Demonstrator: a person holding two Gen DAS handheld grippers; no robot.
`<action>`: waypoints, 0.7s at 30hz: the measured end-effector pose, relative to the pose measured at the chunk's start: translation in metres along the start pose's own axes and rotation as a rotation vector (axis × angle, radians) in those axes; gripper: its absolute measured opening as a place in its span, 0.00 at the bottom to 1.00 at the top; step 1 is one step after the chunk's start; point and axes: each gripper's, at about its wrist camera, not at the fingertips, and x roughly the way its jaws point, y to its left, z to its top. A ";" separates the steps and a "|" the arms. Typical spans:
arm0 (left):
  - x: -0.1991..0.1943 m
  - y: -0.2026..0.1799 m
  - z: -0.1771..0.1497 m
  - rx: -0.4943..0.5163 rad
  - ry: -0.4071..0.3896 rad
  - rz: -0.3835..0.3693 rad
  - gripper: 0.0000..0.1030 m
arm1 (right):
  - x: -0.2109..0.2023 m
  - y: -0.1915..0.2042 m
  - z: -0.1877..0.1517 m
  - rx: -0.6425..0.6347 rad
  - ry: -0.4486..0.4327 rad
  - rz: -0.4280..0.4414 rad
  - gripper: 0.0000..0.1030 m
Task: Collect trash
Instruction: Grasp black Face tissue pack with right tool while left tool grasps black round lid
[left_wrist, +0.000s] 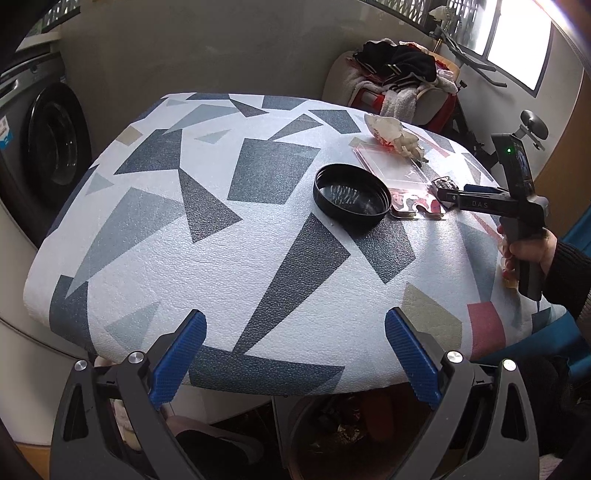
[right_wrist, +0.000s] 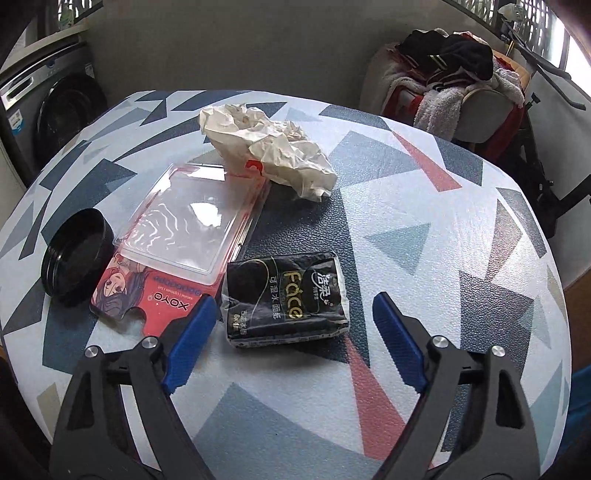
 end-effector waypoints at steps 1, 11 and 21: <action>0.002 -0.001 0.001 0.004 0.002 -0.001 0.92 | 0.001 0.001 0.000 0.000 0.004 0.011 0.68; 0.031 -0.023 0.031 0.067 0.022 -0.076 0.94 | -0.017 0.001 -0.014 0.024 -0.085 -0.002 0.62; 0.106 -0.048 0.076 0.122 0.090 -0.096 0.94 | -0.015 -0.002 -0.014 0.035 -0.088 -0.010 0.62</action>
